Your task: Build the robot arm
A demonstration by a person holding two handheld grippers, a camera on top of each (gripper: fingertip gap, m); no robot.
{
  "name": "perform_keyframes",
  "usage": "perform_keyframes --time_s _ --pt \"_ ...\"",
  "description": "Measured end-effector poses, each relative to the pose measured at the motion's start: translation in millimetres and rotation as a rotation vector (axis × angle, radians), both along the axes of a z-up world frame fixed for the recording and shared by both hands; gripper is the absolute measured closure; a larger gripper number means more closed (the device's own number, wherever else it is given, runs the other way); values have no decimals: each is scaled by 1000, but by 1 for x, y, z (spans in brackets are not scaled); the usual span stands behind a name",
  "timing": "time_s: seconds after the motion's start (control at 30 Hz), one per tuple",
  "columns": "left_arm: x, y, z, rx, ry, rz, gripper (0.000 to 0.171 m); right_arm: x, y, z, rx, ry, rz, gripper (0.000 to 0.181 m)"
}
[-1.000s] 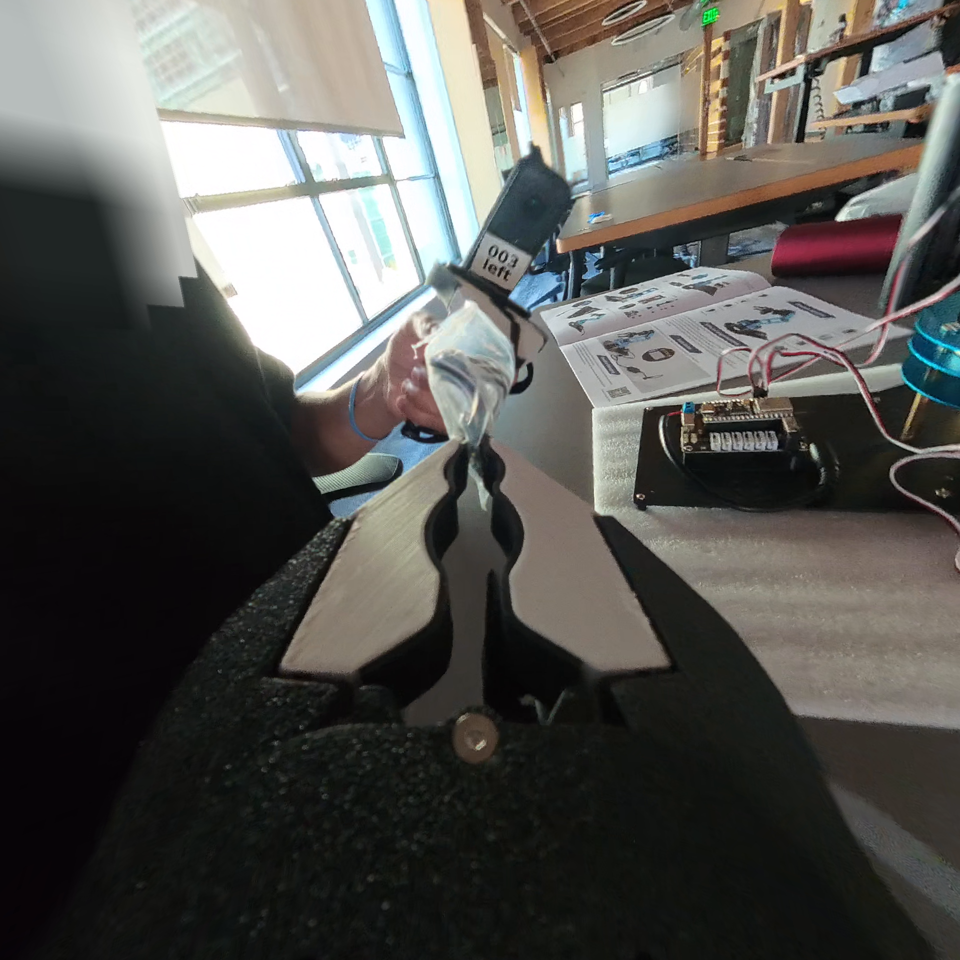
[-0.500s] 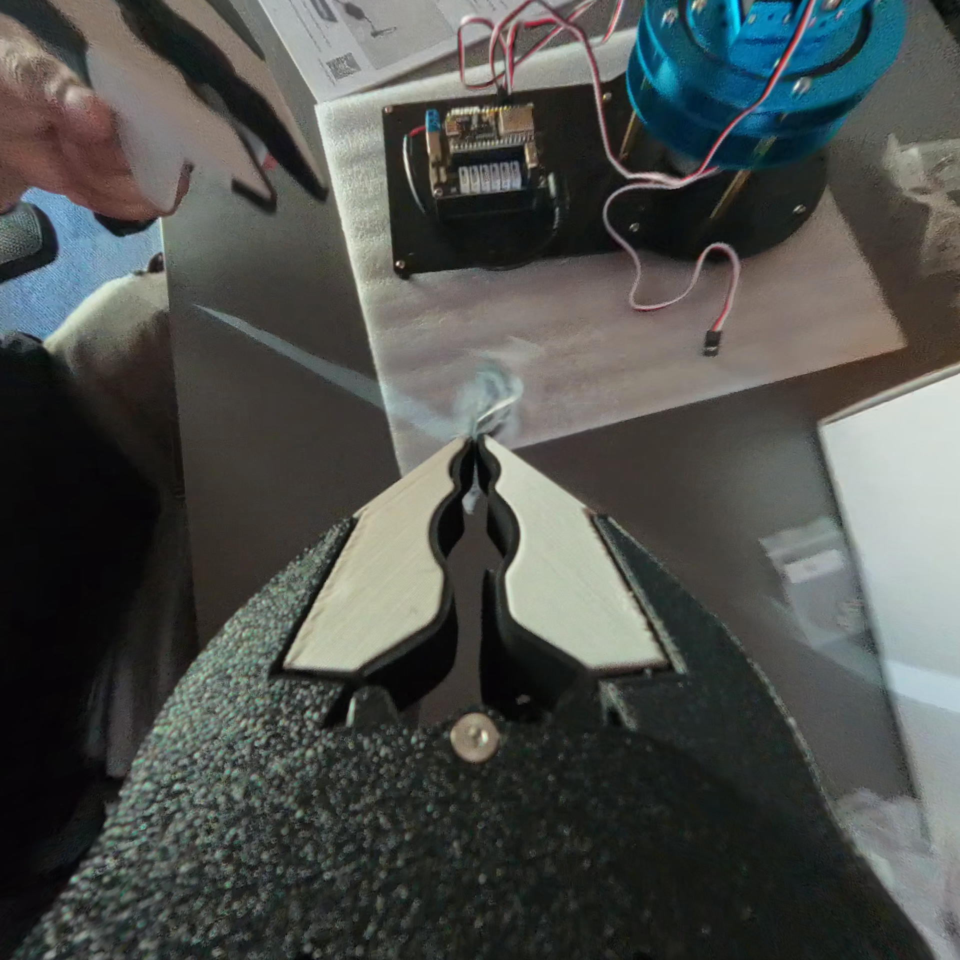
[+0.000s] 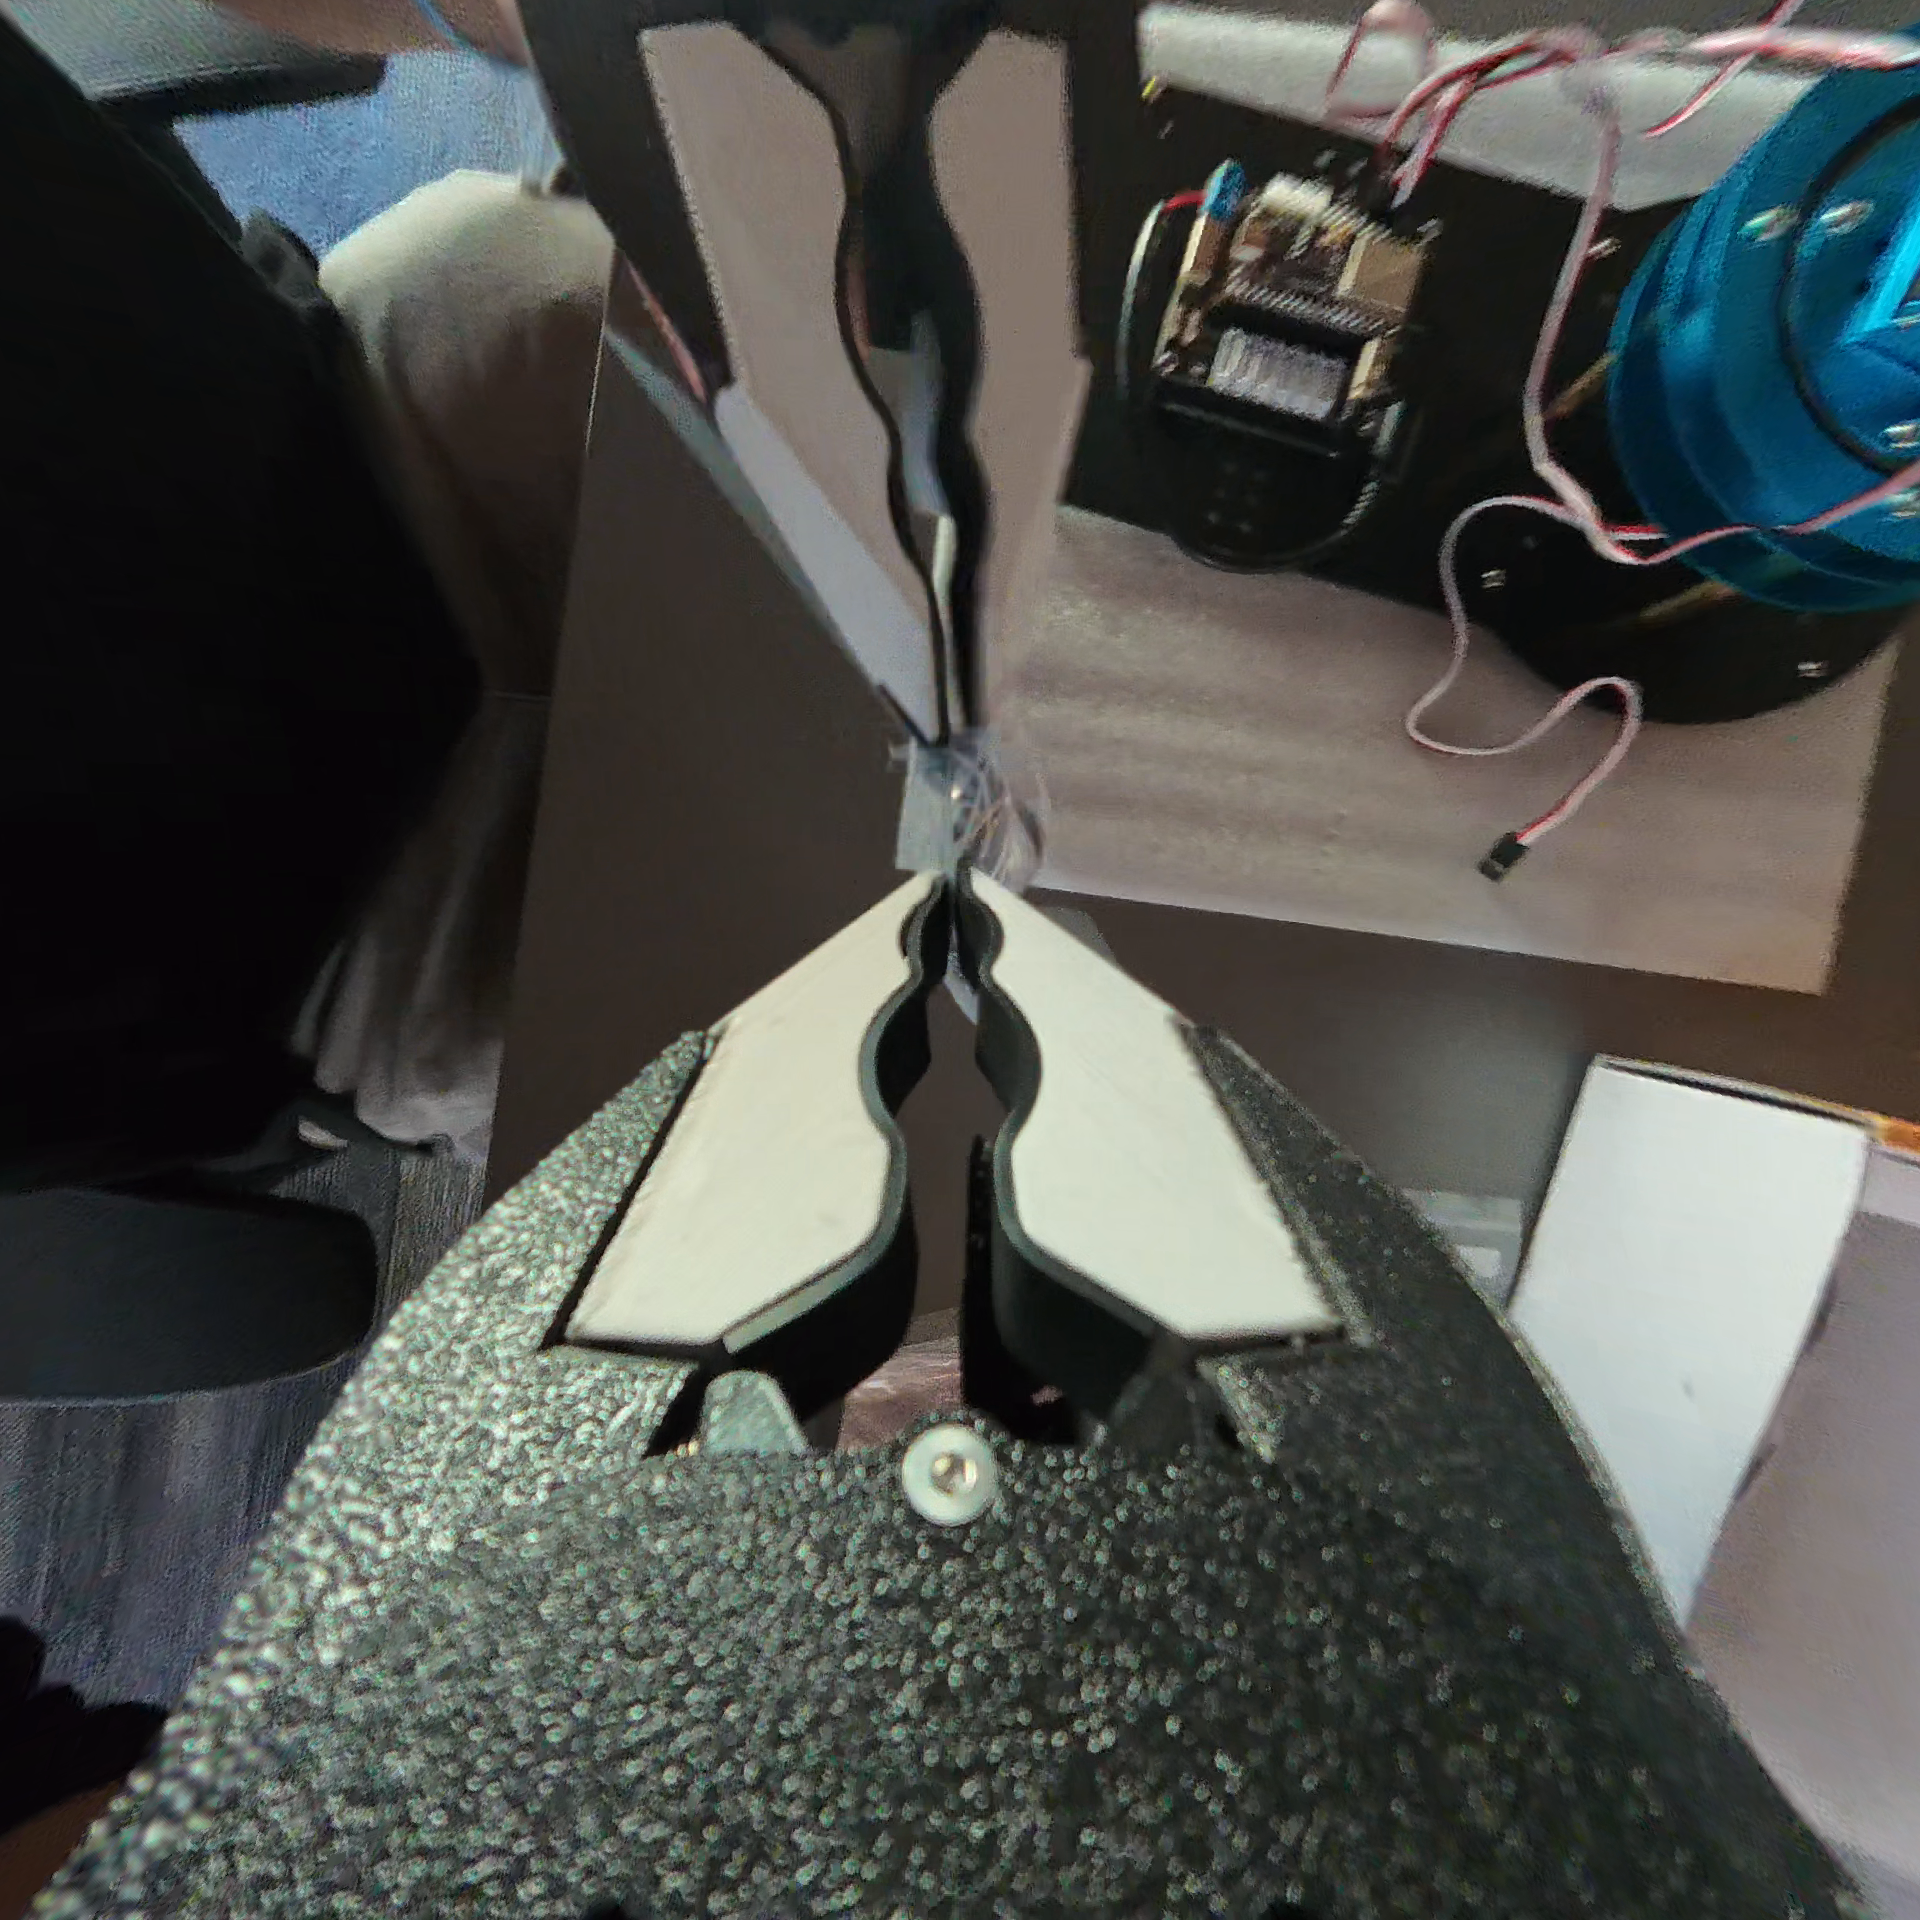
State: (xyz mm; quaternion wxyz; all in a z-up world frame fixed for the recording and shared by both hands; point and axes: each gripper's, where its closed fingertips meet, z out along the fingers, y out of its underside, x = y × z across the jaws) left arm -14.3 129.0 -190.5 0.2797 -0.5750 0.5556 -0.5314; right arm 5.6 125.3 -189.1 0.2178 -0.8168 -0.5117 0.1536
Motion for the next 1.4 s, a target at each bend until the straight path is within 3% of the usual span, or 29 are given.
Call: perform_keyframes --time_s 0.1,0.17,0.2,0.23,0.27,0.37,0.4,0.43,0.53,0.63,0.7,0.83,0.93,1.13,1.4 --pt "-5 13 -13 34 48 58 171 14 8 26 53 117 -67 181" --pt "-6 12 -2 -9 5 50 171 13 -1 25 7 137 -44 181" --pt "-6 14 10 -17 -30 48 164 17 -4 15 -12 70 -30 181" --pt "-5 15 22 -10 -63 40 142 18 -9 6 -42 7 -7 181" --pt "-2 12 31 3 -76 6 133 14 -12 2 -63 -23 21 181" --pt "10 -10 28 95 9 -146 137 -2 -16 3 -100 -63 87 181" --pt "15 -13 21 141 48 -166 152 -3 -14 6 -83 -84 94 181" --pt "19 -15 16 172 75 -180 163 -4 -10 10 -63 -91 90 181" --pt "24 -5 28 164 26 -126 168 3 4 23 39 -61 27 181" --pt "16 23 59 10 -123 7 170 19 27 64 286 216 -203 163" --pt "1 38 85 -170 -303 58 171 26 25 87 402 547 -374 163" --pt "-26 56 112 -439 -544 91 171 -3 6 52 342 976 -465 160" --pt "-30 54 118 -590 -597 58 171 -28 5 54 365 1177 -455 163" --pt "-29 49 118 -812 -598 28 171 -33 11 80 838 968 -411 165" --pt "-25 53 106 -992 -566 38 171 -13 27 80 1007 738 -481 163"
